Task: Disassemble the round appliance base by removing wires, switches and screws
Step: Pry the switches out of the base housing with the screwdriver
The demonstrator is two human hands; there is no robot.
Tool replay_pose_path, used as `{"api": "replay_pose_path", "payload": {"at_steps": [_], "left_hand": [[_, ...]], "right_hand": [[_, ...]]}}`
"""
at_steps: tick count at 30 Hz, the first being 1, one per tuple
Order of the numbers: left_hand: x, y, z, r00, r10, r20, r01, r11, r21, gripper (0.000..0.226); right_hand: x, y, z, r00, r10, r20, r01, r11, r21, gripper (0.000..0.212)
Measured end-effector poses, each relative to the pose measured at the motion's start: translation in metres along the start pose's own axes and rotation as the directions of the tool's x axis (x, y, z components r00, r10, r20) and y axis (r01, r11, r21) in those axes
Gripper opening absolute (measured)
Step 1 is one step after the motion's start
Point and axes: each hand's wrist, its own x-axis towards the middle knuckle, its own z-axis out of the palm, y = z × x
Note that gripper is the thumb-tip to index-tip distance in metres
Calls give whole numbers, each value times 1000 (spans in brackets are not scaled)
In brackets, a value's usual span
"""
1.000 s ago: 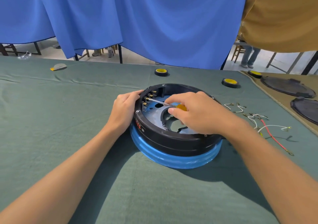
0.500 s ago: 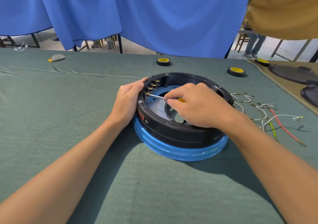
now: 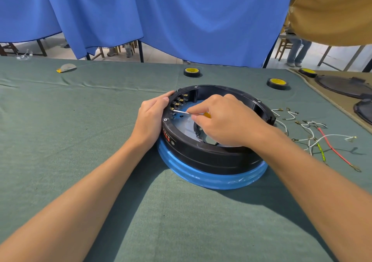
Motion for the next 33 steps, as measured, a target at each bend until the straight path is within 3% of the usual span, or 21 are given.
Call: {"api": "replay_pose_path", "payload": {"at_steps": [25, 33], "left_hand": [[0, 2, 2, 1000, -3, -14, 2, 998, -70, 53], [2, -3, 1, 998, -39, -53, 37, 999, -21, 36]], "right_hand": [[2, -6, 3, 986, 84, 141, -88, 996, 23, 37], [5, -7, 3, 985, 88, 146, -95, 995, 40, 32]]}}
